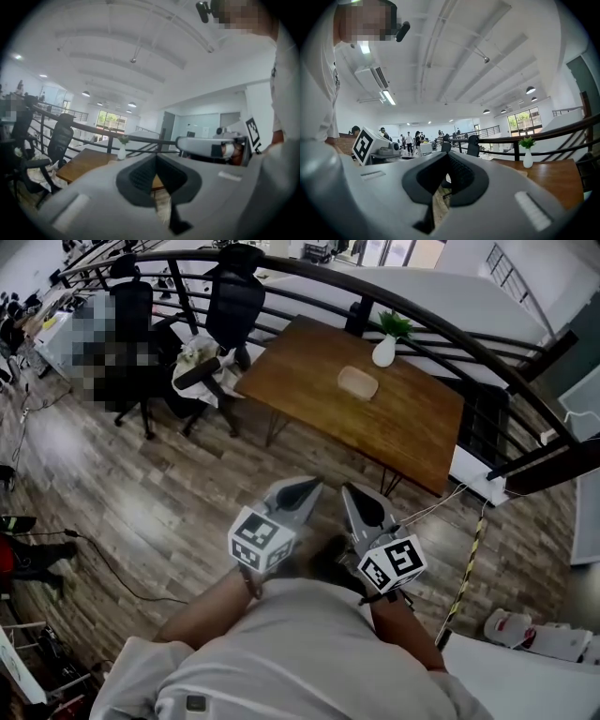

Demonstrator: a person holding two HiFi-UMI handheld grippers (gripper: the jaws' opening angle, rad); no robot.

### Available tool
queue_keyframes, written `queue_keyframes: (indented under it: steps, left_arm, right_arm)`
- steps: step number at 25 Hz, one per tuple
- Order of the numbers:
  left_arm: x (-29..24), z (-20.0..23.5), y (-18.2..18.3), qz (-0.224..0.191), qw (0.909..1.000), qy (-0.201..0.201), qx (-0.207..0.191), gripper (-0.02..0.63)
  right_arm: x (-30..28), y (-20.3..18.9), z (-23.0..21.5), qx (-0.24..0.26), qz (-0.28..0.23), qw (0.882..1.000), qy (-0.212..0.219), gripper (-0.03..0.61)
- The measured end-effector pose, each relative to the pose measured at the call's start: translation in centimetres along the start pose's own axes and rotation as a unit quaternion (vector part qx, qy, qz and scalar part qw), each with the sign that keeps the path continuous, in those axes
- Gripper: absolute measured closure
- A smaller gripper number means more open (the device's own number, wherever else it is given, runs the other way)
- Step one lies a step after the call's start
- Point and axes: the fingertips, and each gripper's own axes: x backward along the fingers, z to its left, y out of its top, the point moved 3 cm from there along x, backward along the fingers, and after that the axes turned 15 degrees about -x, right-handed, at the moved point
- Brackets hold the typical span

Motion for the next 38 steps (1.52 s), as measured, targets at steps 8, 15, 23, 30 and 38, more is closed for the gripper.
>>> queue_keyframes:
  steps: [8, 15, 23, 30, 38]
  left_arm:
    - [-3.4, 3.1, 0.2, 0.016, 0.9997, 0.016, 0.0, 0.611]
    - [-9.7, 6.2, 0.4, 0.019, 0.9993, 0.031, 0.005, 0.611]
    - [-21.1, 8.8, 1.8, 0.012, 0.9997, 0.02, 0.005, 0.611]
    - [-27.6, 9.9, 2.6, 0.014, 0.9997, 0.018, 0.01, 0.611]
    - [-33.3, 14.6, 1.1, 0.027, 0.9993, -0.016, 0.023, 0.611]
  right_arm:
    - [-3.8, 2.0, -3.9, -0.006, 0.005, 1.0, 0.022, 0.572]
    - [-6.5, 4.5, -10.2, -0.016, 0.01, 0.999, 0.032, 0.572]
    - [-7.6, 9.9, -20.3, 0.0, 0.004, 0.999, 0.038, 0.572]
    - [-7.5, 12.1, -26.0, 0.0, 0.01, 0.999, 0.042, 0.572]
    - [-11.1, 13.2, -32.6, -0.026, 0.007, 1.0, -0.002, 0.572]
